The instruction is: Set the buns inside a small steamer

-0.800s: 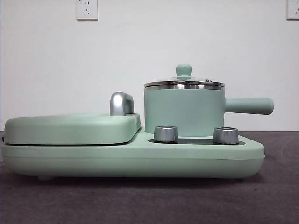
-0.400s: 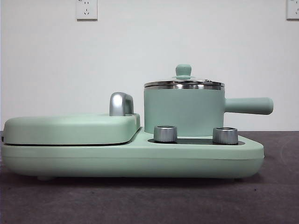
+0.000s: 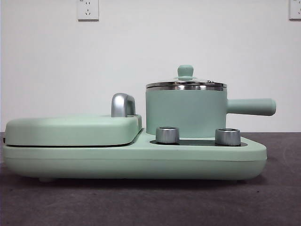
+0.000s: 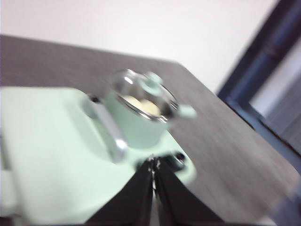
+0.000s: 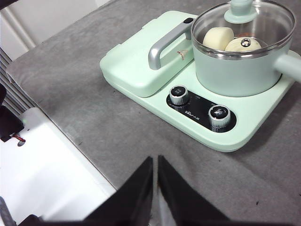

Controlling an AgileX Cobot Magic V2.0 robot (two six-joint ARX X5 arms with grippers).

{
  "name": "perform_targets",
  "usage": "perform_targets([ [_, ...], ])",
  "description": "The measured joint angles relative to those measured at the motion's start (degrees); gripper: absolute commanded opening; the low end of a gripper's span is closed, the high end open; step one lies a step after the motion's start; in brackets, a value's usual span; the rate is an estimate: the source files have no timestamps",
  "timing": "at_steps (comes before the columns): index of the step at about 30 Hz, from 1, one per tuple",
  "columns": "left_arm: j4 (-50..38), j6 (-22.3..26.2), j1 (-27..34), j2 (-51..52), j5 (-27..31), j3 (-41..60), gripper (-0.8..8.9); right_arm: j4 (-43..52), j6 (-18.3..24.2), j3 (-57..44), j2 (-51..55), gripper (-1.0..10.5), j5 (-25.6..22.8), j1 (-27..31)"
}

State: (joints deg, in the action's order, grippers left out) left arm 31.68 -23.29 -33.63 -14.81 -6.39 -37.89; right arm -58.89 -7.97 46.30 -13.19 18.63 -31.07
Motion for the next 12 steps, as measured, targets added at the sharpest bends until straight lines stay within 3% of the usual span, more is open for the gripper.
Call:
perform_targets([
  [3, -3.2, 4.0, 7.2, 3.7, 0.3, 4.8, 0.07, 0.0, 0.0, 0.0, 0.0, 0.1, 0.0, 0.0],
  [8, -3.8, 15.8, 20.5, 12.3, 0.7, 17.0, 0.07, 0.0, 0.0, 0.0, 0.0, 0.1, 0.0, 0.0],
  [12, -5.4, 19.3, 26.7, 14.6, 4.9, 24.9, 0.07, 0.0, 0.0, 0.0, 0.0, 0.1, 0.0, 0.0],
])
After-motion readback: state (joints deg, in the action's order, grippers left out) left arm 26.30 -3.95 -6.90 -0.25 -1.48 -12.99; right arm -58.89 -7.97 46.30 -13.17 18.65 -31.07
